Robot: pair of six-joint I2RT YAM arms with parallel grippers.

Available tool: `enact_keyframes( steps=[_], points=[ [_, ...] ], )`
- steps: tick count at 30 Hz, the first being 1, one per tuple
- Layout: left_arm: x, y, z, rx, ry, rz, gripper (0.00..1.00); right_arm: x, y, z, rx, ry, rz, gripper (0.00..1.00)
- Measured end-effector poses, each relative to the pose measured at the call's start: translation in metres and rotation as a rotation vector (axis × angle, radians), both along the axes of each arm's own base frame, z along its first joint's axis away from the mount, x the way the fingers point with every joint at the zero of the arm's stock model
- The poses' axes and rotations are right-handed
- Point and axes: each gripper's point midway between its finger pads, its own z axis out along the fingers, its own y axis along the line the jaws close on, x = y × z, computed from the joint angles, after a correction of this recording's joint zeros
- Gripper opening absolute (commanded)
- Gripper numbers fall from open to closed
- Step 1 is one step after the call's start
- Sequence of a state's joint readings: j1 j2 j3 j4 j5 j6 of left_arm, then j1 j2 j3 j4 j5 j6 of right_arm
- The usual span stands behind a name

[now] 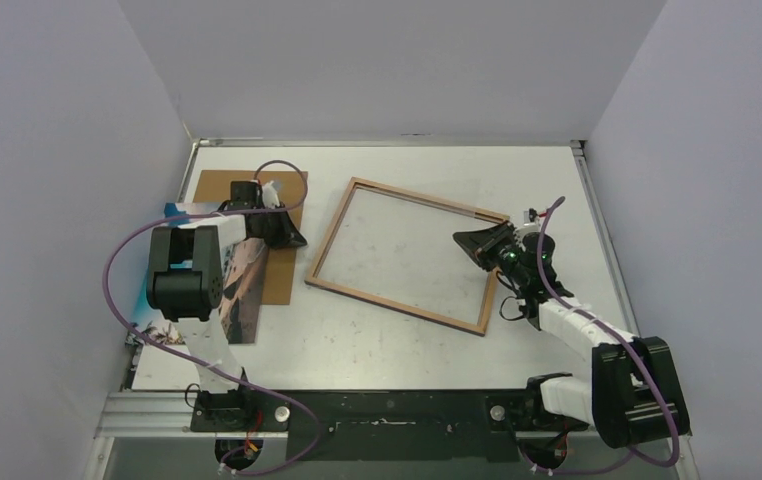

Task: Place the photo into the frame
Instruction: Place the photo frame item in the photo frame.

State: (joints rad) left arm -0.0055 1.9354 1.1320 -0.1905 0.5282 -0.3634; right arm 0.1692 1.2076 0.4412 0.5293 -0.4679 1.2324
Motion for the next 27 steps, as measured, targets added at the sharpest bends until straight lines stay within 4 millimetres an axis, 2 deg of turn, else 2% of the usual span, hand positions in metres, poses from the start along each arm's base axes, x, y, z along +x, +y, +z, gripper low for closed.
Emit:
enact_keyframes(
  steps=[3, 7, 10, 18, 22, 27],
  points=[
    [0.002, 0.000, 0.004, 0.000, -0.014, 0.000, 0.03, -0.006, -0.005, -0.019, -0.020, 0.044, -0.015, 0.05],
    [0.005, 0.000, 0.015, 0.000, -0.044, 0.000, 0.06, -0.010, -0.014, -0.033, -0.039, 0.075, -0.041, 0.05],
    [0.006, -0.001, 0.021, 0.001, -0.061, -0.004, 0.09, -0.013, -0.023, -0.038, -0.046, 0.083, -0.064, 0.05],
    [0.003, -0.013, 0.021, 0.004, -0.065, -0.038, 0.19, -0.020, -0.040, -0.055, -0.062, 0.113, -0.111, 0.05],
    [0.002, -0.018, 0.021, 0.006, -0.067, -0.054, 0.20, -0.023, -0.046, -0.063, -0.064, 0.136, -0.130, 0.05],
    [0.003, -0.018, 0.022, 0.011, -0.074, -0.058, 0.21, -0.022, -0.051, -0.063, -0.063, 0.135, -0.144, 0.05]
  ],
)
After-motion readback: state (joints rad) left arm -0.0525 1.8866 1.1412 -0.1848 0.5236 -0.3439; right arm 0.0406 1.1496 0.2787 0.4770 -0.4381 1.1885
